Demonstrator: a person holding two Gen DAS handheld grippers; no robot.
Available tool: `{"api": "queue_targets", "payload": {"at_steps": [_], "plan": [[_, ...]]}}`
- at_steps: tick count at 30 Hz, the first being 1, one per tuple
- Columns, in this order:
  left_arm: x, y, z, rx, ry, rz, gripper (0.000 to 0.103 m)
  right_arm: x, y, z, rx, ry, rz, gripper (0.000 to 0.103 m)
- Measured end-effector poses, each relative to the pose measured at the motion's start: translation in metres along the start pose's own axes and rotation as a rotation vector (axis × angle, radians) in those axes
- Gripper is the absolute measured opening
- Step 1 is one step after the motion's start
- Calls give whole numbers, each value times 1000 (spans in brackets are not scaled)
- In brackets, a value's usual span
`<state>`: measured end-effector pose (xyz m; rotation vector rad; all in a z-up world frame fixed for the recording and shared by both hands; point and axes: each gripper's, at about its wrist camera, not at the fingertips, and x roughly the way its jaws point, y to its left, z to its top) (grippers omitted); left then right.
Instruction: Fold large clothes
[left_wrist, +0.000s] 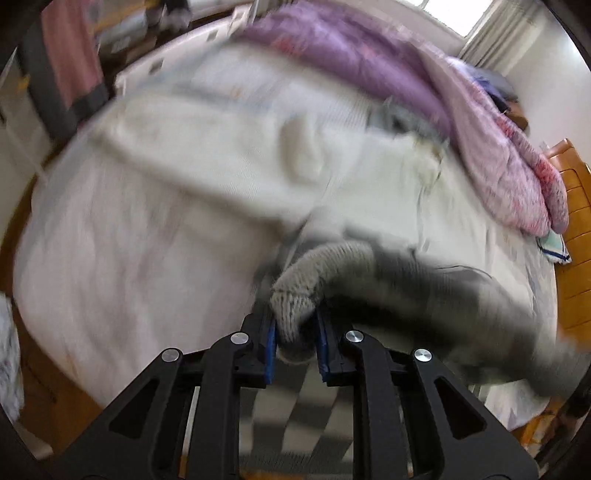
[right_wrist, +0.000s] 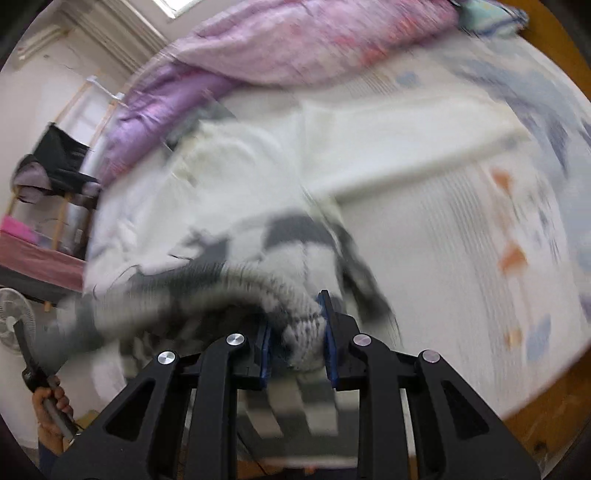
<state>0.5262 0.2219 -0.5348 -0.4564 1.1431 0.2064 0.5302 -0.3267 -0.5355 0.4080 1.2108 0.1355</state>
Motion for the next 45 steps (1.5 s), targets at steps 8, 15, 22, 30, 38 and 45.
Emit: {"api": "queue_targets", "payload": {"at_steps": [8,15,22,30,38,45], "plan": [[21,49,-85,9,161,-56,32,20,-34,-115,174,59,-120,46],[-1,71,-108,-227,112,-236,72,1,-33,-160,451,-22,123,58],[40,40,-92,-252,100,-235,71,58,-24,-131,555,-62,224,52],[21,34,-110,-79,74,-116,10,30,-33,-141,443,-11,101,11],[76,55,-142,-135,196,-64,27,102,-59,-147,437,135,-22,23],[35,74,-136,-148,106,-131,79,44,-11,-135,254,104,-259,46]]}}
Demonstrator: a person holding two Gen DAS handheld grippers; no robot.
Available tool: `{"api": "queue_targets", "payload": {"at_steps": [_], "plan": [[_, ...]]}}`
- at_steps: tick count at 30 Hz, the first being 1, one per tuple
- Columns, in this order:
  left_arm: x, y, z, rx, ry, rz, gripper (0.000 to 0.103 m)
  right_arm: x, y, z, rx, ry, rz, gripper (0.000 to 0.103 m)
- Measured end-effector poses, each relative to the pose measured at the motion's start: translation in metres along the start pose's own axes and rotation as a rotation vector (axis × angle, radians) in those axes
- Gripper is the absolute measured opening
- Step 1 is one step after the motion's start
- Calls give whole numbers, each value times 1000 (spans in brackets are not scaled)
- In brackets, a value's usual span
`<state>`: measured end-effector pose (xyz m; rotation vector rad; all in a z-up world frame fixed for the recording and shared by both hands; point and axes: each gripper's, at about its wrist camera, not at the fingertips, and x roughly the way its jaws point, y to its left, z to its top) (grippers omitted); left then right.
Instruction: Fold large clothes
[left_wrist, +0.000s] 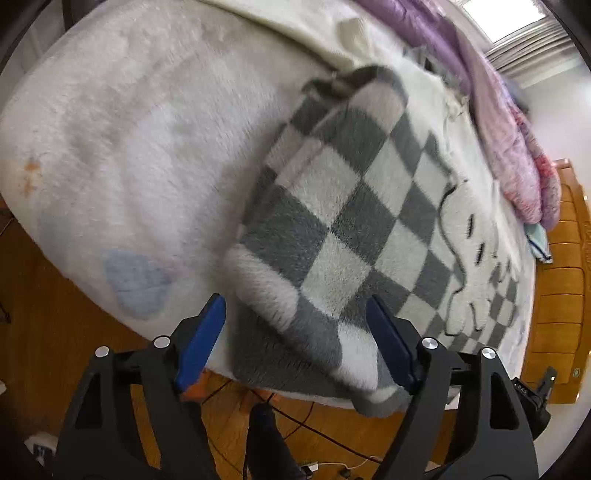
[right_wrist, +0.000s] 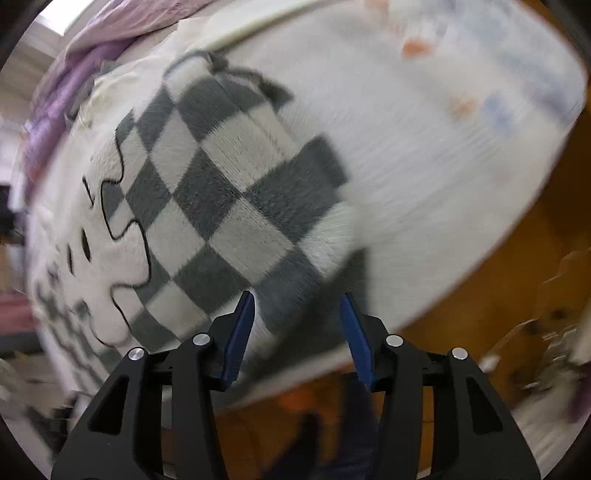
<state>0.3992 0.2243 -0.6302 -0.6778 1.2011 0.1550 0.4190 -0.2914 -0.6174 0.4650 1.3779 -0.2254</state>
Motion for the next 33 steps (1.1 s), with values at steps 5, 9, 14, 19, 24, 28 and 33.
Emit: {"api": "queue_targets", "payload": {"at_steps": [5,9,14,19,24,28,33], "plan": [[2,25,-7,-89,14,33,79,-42,81,4,-234,-132,81,46],[22,29,-17,-112,44,3,79,-25,161,29,-364,-156,227,39],[50,24,-20,-118,72,-13,75,30,236,59,-446,-125,282,6],[57,33,-21,-168,81,-71,72,105,250,79,-454,-1,231,1],[48,40,-24,-163,66,-109,72,96,228,78,-382,65,303,0],[47,48,-27,-174,69,-119,72,79,204,17,-395,131,276,0],[55,54,-33,-191,83,-132,72,92,176,-30,-411,124,239,0]]}}
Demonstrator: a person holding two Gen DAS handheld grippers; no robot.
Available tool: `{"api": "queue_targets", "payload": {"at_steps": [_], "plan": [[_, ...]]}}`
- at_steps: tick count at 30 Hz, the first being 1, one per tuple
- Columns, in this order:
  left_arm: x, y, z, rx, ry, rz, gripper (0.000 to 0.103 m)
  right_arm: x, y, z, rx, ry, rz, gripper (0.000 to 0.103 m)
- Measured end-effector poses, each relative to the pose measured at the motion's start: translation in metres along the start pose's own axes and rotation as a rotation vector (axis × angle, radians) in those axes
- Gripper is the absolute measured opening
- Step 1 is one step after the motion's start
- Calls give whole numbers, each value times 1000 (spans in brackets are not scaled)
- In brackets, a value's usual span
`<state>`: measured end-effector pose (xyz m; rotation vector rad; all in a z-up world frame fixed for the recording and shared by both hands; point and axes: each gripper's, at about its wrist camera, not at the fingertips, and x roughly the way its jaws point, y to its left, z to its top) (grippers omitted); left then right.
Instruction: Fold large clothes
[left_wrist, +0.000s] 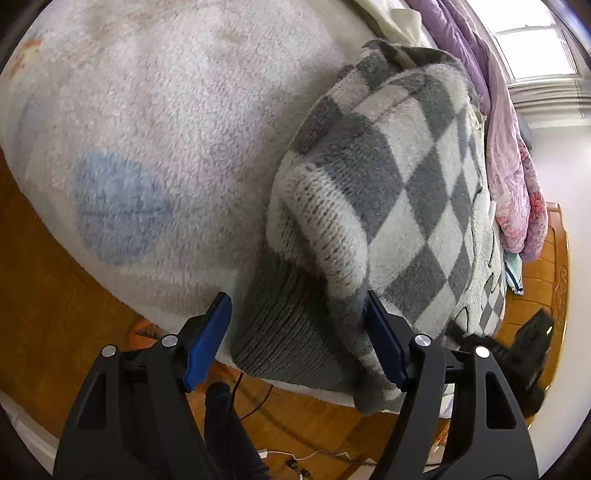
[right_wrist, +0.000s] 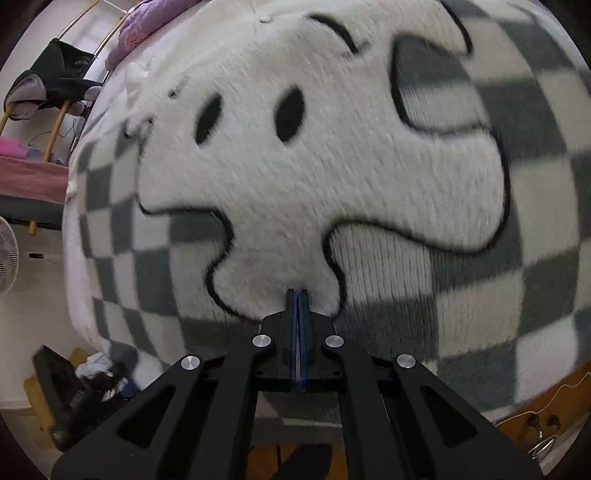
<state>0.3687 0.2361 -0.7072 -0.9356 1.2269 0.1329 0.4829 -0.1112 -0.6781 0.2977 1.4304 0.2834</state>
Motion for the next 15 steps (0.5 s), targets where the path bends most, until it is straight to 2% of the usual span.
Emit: {"api": "queue_targets", "payload": {"at_steps": [2,4,5,7,8,9,10,12,13,15], "plan": [[6,-2,1,6,8,11,72,6,-3,-2,1,-26,-1,0],[8,-9,4,26,6,18,66,4,0,-3,0,-33,-6,0],[7,-12,4,42,6,2,52,2,3,-3,-14,-40,-13,0],[6,-17,3,62,7,5,41,-9,11,-12,-43,-65,-29,4],[5,-19,3,65,11,1,34,-16,17,-18,-72,-76,-45,7],[3,-22,4,69,8,5,30,-22,21,-26,-93,-86,-48,15],[-1,-25,4,76,8,1,28,-29,28,-34,-133,-113,-43,19],[-11,-32,4,87,8,-14,24,-41,51,-55,-250,-149,-30,36],[-17,-35,4,89,10,-34,24,-45,58,-62,-284,-163,-18,40],[-27,-45,4,98,14,-61,23,-54,82,-85,-381,-197,35,55]]}}
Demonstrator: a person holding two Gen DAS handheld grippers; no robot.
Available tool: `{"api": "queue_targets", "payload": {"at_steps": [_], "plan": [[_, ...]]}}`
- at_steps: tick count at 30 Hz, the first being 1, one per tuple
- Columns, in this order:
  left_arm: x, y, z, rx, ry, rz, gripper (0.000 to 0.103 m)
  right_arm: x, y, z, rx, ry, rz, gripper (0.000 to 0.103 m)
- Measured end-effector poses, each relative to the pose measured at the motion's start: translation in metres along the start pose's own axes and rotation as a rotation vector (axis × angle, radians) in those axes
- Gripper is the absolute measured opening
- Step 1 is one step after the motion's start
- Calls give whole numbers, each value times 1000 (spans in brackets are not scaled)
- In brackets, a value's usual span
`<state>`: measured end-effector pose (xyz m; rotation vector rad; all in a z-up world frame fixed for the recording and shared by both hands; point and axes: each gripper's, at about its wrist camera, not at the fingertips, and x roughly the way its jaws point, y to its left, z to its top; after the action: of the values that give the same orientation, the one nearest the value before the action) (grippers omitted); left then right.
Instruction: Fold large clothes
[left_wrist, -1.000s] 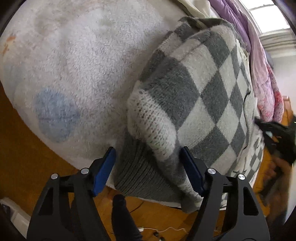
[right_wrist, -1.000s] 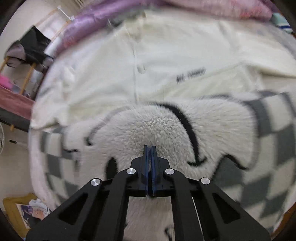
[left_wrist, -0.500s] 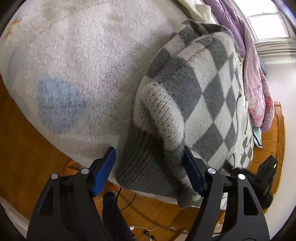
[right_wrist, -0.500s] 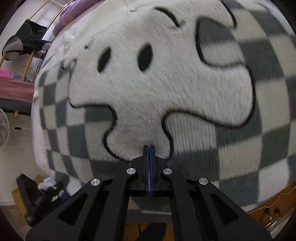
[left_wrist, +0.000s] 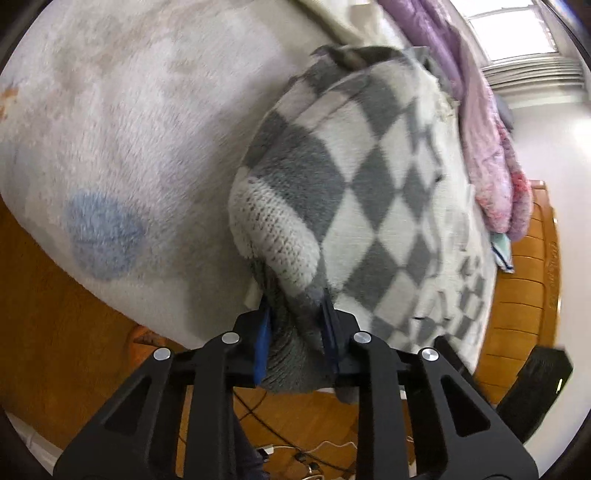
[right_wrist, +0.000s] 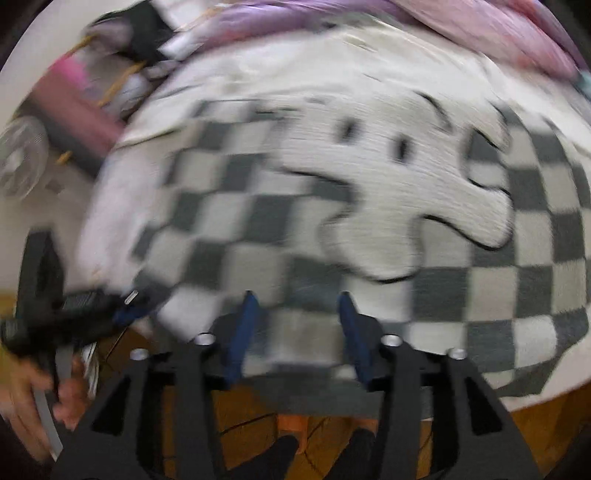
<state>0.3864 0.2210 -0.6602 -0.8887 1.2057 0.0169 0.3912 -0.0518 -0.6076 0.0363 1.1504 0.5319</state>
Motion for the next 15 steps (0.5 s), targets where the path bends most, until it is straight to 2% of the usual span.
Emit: {"api": "queue_targets", "payload": {"at_steps": [5,9,11,15], "plan": [[-18,-21,8,20,34,-67,22,-11,64,-21,-228,-114,39,80],[-29,-27,12,19,60,-110,22,6,86,-29,-293,-130,50,81],[-31,-30,13,20,66,-118,22,19,89,-30,-313,-125,16,81],[-30,-38,15,24,82,-123,22,37,94,-22,-279,-154,3,81]]}}
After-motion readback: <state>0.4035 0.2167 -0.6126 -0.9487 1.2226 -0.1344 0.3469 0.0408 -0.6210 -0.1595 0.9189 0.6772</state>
